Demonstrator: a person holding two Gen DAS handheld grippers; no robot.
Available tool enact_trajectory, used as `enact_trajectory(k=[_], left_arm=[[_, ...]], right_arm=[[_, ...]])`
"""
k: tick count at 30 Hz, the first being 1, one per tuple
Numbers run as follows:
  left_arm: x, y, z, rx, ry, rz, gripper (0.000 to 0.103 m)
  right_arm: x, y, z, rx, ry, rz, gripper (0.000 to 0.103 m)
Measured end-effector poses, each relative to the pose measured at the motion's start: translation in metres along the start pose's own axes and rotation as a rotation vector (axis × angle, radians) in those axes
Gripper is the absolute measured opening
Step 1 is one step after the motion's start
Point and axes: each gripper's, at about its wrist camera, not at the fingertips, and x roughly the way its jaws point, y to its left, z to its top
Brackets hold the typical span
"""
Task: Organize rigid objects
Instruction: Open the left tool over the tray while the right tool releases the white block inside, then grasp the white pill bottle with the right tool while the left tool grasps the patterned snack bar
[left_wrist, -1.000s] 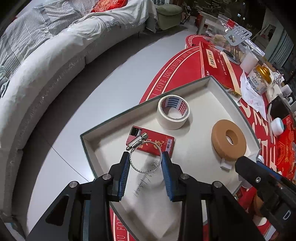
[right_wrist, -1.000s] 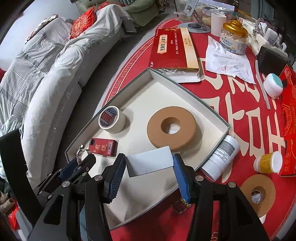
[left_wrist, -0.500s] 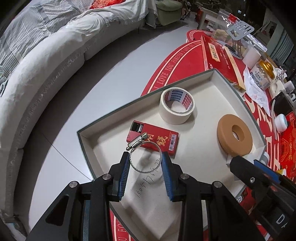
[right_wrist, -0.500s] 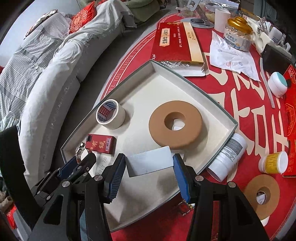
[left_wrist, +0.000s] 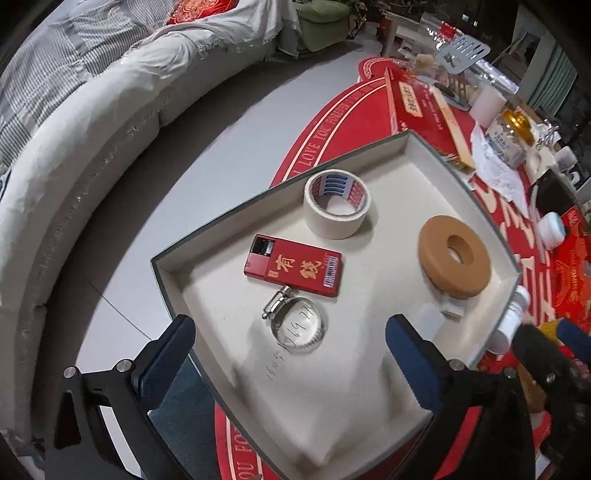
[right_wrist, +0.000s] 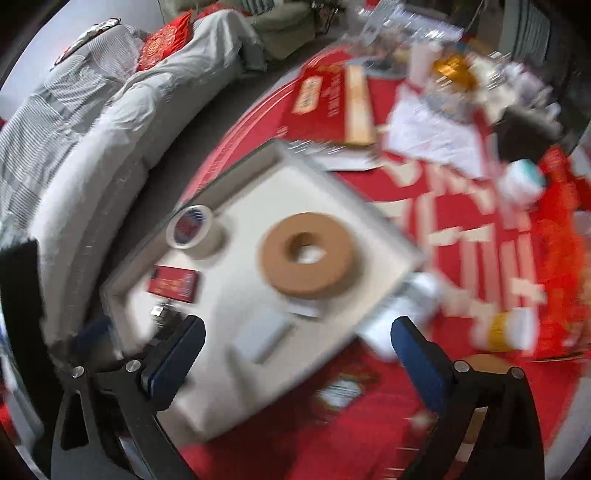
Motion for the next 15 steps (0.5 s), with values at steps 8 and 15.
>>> enact_trajectory(k=[8,15], left_arm=[[-0.017,-0.015,-0.015,0.057,-0.022,-0.035,0.103],[-0.024,-0.017,-0.034,0.086,0.001,-0.050,0.103]], right_arm=[[0.007,-0.068,-0.026,0.071,0.019,-0.118,0.101],[0.031,-0.033,-0.019,-0.385,-0.020,-0.121,0.101]])
